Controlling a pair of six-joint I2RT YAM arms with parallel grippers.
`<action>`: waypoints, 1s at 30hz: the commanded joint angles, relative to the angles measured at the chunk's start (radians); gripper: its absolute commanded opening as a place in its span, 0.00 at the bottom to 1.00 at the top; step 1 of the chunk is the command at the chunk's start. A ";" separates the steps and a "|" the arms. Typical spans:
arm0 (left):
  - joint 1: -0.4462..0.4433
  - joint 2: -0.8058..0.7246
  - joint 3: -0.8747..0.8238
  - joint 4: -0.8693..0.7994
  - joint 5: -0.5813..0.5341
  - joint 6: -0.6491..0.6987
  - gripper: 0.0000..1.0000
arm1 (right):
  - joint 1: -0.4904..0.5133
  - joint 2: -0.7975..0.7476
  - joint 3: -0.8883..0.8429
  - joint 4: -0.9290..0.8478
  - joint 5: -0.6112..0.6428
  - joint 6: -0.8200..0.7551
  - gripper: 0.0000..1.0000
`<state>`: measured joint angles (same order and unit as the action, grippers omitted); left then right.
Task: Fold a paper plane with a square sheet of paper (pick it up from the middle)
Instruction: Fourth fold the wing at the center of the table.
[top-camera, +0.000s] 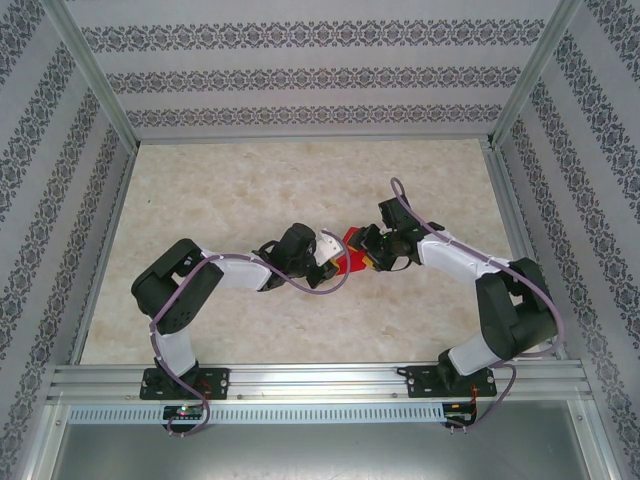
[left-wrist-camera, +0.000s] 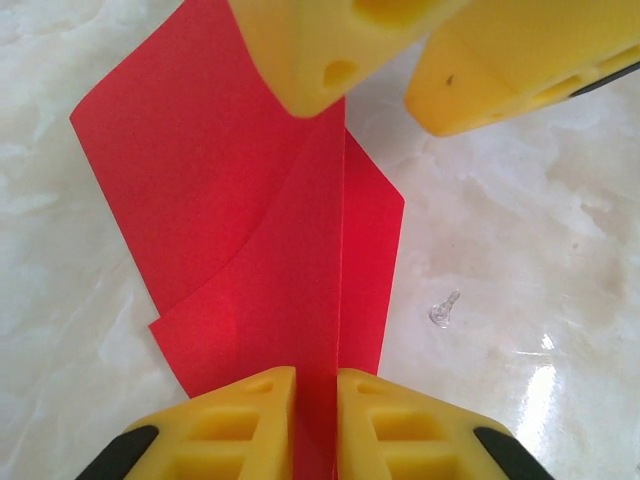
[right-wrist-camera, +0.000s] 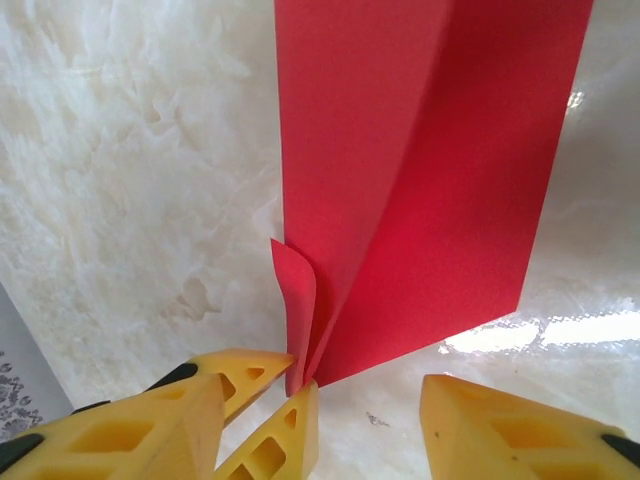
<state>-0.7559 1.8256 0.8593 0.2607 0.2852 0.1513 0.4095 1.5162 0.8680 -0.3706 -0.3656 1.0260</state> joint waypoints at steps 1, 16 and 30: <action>-0.015 -0.010 -0.009 0.050 -0.010 0.027 0.18 | -0.007 -0.026 -0.013 0.018 0.006 0.018 0.57; -0.016 -0.008 -0.017 0.057 -0.006 0.025 0.17 | -0.011 0.106 0.018 0.114 -0.067 0.051 0.31; -0.016 0.022 -0.008 0.080 0.045 0.000 0.22 | -0.015 0.108 0.046 0.052 -0.061 0.052 0.11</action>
<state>-0.7559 1.8286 0.8555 0.2798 0.3061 0.1528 0.4057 1.6199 0.8871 -0.2977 -0.4175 1.0786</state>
